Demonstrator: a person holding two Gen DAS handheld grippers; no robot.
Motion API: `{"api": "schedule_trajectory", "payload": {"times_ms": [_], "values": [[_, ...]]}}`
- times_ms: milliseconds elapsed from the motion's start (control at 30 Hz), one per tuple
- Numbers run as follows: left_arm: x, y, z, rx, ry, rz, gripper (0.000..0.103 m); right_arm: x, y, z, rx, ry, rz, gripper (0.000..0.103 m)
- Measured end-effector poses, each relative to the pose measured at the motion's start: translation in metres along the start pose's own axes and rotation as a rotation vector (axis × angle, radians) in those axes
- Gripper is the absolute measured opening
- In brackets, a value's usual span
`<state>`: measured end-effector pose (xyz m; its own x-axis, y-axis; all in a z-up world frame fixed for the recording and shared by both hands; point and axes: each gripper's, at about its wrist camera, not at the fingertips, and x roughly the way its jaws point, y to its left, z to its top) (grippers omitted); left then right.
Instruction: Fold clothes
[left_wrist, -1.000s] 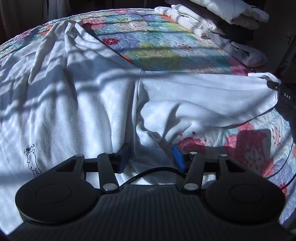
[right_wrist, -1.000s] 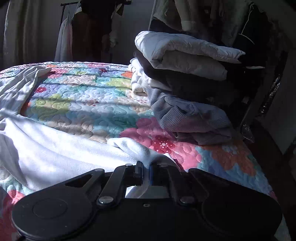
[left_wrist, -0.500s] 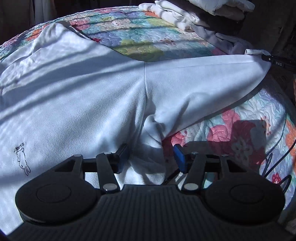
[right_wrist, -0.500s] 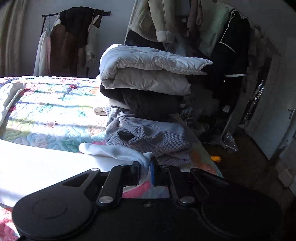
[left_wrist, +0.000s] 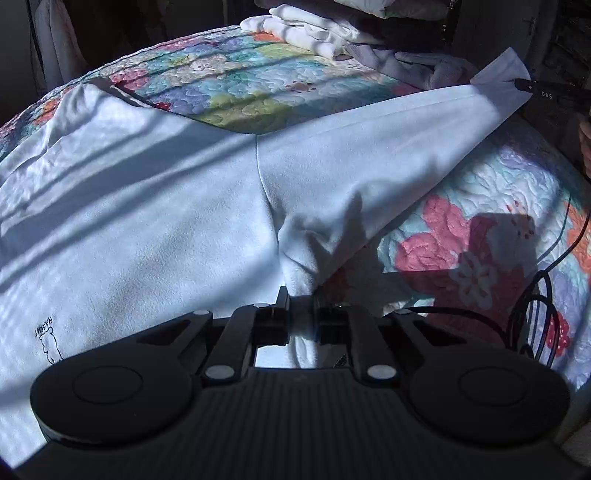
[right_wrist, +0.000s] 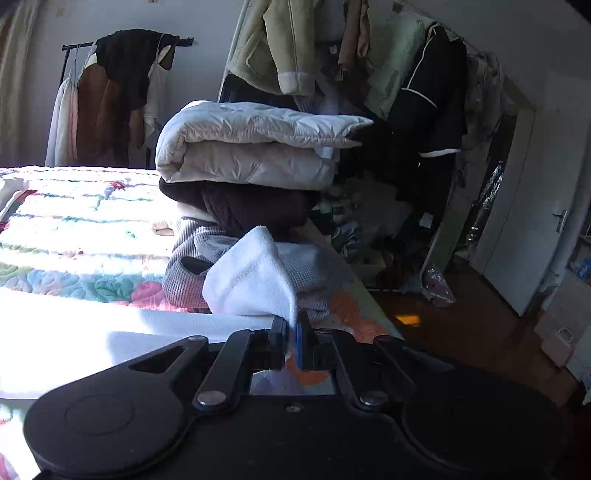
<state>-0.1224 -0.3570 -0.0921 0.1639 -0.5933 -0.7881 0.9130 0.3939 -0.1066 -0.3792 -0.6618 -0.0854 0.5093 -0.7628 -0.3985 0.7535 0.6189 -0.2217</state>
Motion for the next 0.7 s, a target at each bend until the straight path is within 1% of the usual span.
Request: {"api": "schedule_trajectory", "payload": {"times_ms": [67, 100, 133, 167, 200, 233, 267, 300, 333, 400, 433, 467, 500, 533, 567, 600, 633, 667, 700], "values": [[-0.002, 0.007, 0.004, -0.033, 0.011, -0.058, 0.01, -0.004, -0.013, 0.004, 0.088, -0.004, 0.022, 0.004], [0.003, 0.012, 0.003, -0.058, 0.033, -0.08, 0.011, -0.006, -0.02, 0.007, 0.132, -0.006, 0.033, 0.005], [0.012, 0.015, 0.002, -0.073, 0.061, -0.083, 0.011, 0.004, -0.027, 0.0, 0.192, 0.037, 0.029, 0.005], [0.021, 0.016, -0.001, -0.081, 0.086, -0.068, 0.012, 0.014, -0.035, -0.007, 0.253, 0.082, 0.024, 0.005], [0.026, 0.016, -0.004, -0.084, 0.092, -0.064, 0.013, 0.027, -0.041, -0.019, 0.29, 0.131, 0.015, 0.006], [0.03, 0.015, -0.008, -0.085, 0.092, -0.066, 0.017, 0.04, -0.046, -0.032, 0.326, 0.181, 0.005, 0.004], [0.031, 0.013, -0.01, -0.079, 0.085, -0.062, 0.019, 0.048, -0.045, -0.042, 0.301, 0.19, 0.017, 0.002], [0.029, 0.01, -0.011, -0.062, 0.08, -0.069, 0.026, 0.056, -0.044, -0.053, 0.274, 0.199, 0.03, 0.001], [0.026, 0.009, -0.01, -0.045, 0.078, -0.086, 0.037, 0.061, -0.037, -0.06, 0.206, 0.208, 0.022, 0.001], [0.017, 0.008, -0.007, -0.029, 0.071, -0.12, 0.045, 0.059, -0.03, -0.062, 0.151, 0.209, -0.015, 0.001], [0.013, 0.009, -0.006, -0.024, 0.067, -0.129, 0.048, 0.057, -0.026, -0.063, 0.123, 0.21, -0.034, 0.007], [0.011, 0.01, -0.005, -0.023, 0.07, -0.128, 0.049, 0.057, -0.024, -0.06, 0.09, 0.2, -0.071, 0.018], [0.009, 0.011, -0.003, -0.022, 0.074, -0.123, 0.051, 0.058, -0.021, -0.057, 0.056, 0.19, -0.109, 0.025], [0.009, 0.013, -0.003, -0.025, 0.081, -0.108, 0.052, 0.058, -0.019, -0.054, 0.022, 0.18, -0.147, 0.031], [0.009, 0.015, -0.005, -0.029, 0.09, -0.088, 0.052, 0.056, -0.016, -0.052, -0.031, 0.167, -0.149, 0.031], [0.01, 0.018, -0.006, -0.026, 0.1, -0.063, 0.054, 0.049, -0.015, -0.043, -0.057, 0.169, -0.132, 0.031], [0.012, 0.02, -0.009, -0.018, 0.107, -0.036, 0.056, 0.035, -0.013, -0.037, -0.052, 0.145, -0.089, 0.031], [0.013, 0.022, -0.011, -0.013, 0.11, -0.017, 0.056, 0.022, -0.01, -0.03, -0.046, 0.12, -0.047, 0.036], [0.015, 0.026, -0.012, -0.021, 0.11, -0.013, 0.056, 0.008, -0.008, -0.024, -0.04, 0.096, -0.004, 0.043]]}}
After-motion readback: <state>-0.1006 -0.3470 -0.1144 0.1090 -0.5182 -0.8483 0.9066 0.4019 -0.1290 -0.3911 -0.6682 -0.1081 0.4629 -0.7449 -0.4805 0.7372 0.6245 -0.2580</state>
